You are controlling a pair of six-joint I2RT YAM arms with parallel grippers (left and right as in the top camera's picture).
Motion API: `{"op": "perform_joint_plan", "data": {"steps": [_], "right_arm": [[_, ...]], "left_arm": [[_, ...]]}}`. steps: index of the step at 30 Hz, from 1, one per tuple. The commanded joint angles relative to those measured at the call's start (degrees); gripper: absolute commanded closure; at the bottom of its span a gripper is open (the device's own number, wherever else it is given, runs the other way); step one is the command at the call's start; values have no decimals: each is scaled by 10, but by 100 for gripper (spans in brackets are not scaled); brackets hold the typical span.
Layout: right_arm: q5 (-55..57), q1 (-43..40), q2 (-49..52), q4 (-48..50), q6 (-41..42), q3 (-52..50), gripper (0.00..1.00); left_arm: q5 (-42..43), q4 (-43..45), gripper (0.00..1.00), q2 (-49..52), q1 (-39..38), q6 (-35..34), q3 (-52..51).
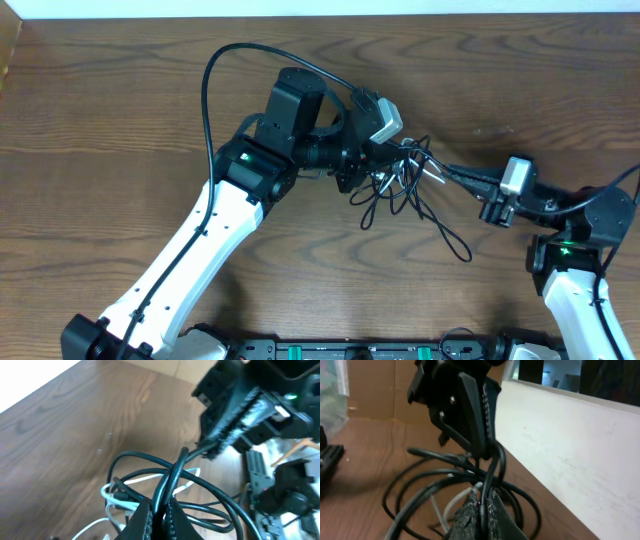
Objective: Untangle cables
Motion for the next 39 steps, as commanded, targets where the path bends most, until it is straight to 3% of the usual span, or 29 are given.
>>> {"op": "perform_joint_plan", "data": {"steps": [1, 8, 23, 28, 33, 39], "right_arm": [[35, 30, -3, -2, 27, 7, 99], [76, 48, -3, -20, 38, 7, 99], [132, 48, -3, -124, 21, 7, 99], [147, 48, -3, -127, 36, 7, 99], [147, 49, -3, -146, 46, 7, 99], [147, 49, -3, -152, 46, 7, 99]], "left_arm": [[-73, 6, 93, -15, -30, -1, 3], [-179, 9, 93, -14, -87, 0, 3], [-197, 19, 93, -14, -100, 3, 3], [-200, 15, 93, -14, -125, 57, 3], [-267, 16, 92, -14, -147, 66, 3], [-285, 8, 92, -14, -148, 84, 3]]}}
